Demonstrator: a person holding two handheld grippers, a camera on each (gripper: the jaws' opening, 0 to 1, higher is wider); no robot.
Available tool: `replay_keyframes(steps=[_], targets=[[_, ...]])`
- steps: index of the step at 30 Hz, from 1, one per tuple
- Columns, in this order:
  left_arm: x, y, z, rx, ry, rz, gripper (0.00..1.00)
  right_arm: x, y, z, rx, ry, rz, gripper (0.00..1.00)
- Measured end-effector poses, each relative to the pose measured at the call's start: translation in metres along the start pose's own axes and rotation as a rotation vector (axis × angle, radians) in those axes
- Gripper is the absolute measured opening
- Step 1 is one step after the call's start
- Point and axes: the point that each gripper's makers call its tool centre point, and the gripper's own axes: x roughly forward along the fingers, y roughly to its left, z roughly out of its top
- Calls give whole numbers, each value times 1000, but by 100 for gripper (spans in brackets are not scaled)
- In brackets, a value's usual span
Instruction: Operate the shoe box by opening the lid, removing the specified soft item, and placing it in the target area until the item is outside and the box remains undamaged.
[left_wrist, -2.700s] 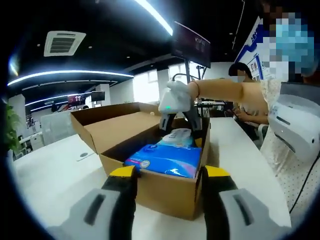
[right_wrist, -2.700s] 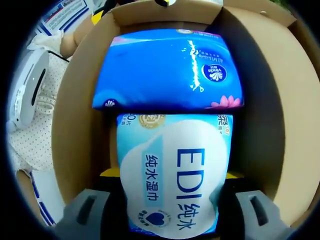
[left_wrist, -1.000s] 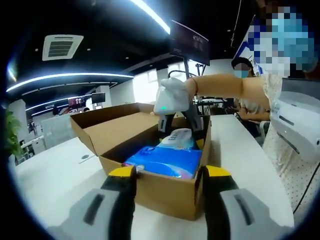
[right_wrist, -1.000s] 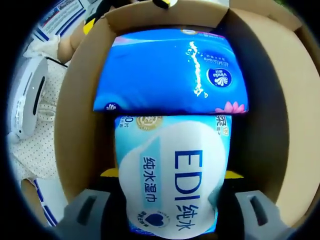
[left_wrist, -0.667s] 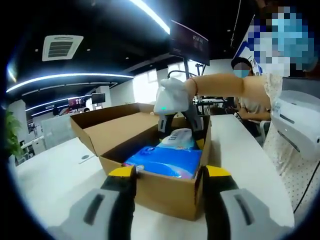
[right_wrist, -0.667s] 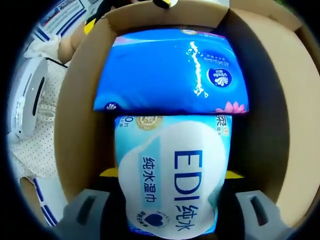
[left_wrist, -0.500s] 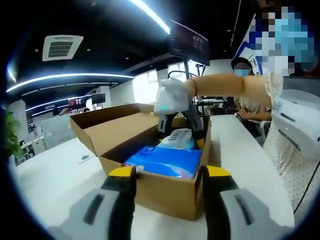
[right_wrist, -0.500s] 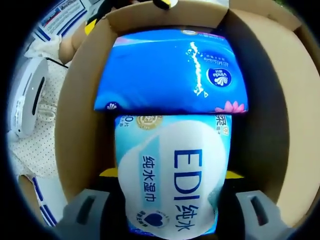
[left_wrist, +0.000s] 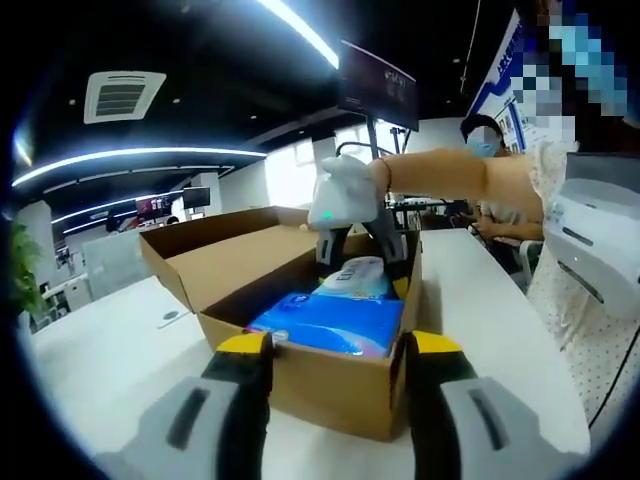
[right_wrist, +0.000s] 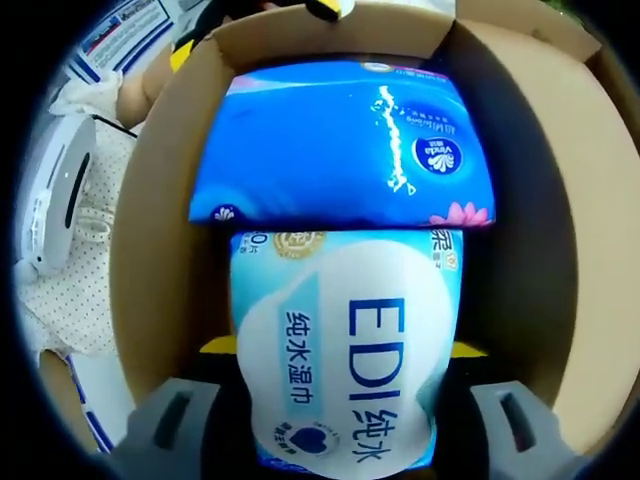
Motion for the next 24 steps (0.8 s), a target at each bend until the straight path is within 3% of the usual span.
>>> replay_keyframes(steps=[24], targets=[[0, 1, -1, 4, -2, -1, 55, 2, 2, -1, 2, 15, -6, 75]])
